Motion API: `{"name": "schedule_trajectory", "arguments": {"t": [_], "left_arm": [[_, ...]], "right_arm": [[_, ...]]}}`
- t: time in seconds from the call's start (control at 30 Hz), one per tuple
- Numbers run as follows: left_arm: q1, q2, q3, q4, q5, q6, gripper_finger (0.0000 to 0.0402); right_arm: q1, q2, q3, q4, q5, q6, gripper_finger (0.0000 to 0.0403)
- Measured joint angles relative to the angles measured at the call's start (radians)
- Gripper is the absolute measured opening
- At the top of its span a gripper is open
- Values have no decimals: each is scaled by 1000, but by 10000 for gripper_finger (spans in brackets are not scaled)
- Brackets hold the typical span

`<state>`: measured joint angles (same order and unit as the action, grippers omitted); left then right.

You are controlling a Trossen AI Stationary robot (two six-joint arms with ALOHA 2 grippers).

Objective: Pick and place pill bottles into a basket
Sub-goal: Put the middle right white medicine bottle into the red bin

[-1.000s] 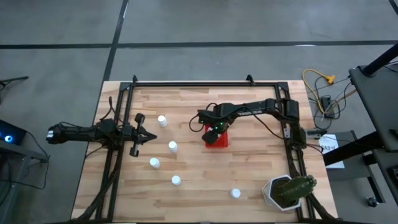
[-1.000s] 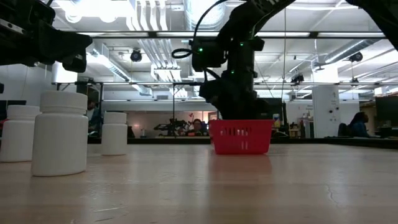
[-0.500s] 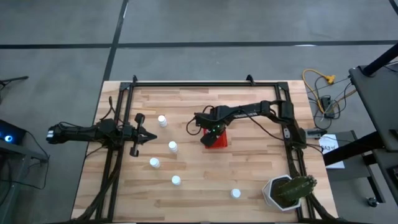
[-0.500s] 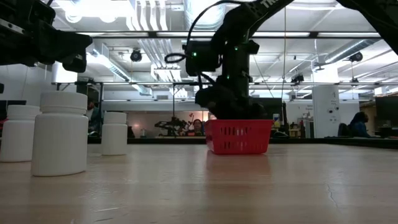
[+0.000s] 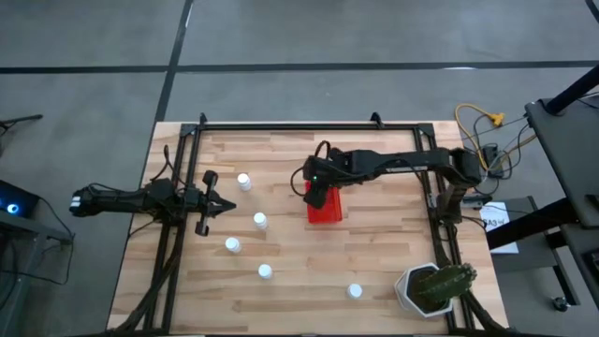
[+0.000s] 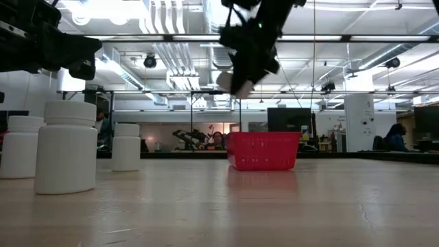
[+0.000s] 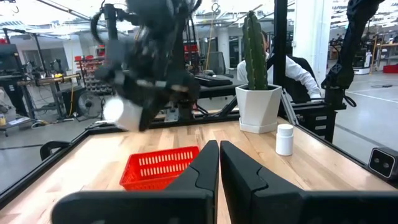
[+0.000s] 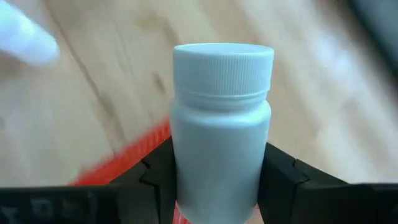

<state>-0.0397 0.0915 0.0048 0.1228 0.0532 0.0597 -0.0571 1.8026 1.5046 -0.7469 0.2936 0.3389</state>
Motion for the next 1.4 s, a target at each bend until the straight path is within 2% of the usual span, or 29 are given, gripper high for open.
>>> {"name": "schedule_trajectory", "arguments": {"t": [0.13,0.3,0.47,0.57,0.87,1.07,1.27,1.4], "left_arm": [[0,0,0,0,0,0,0],[0,0,0,0,0,0,0],[0,-1,0,1,0,0,0],[0,-1,0,0,0,0,0],[0,0,0,24,0,0,0],[0,-1,0,28,0,-5,0],[0,4,0,56,-1,-199,0],[0,20,0,51,-4,-211,0]], "right_arm": [[47,-63,-99,357,-3,-174,147],[107,-108,-303,843,-16,-378,146],[118,-133,-504,1234,-93,-399,146],[115,-133,-575,1371,-155,-398,146],[108,-132,-586,1444,-235,-437,145],[67,-117,-581,1436,-368,-366,145],[63,-86,-582,1380,-422,-322,145],[63,-84,-529,1196,-431,-297,145]]}}
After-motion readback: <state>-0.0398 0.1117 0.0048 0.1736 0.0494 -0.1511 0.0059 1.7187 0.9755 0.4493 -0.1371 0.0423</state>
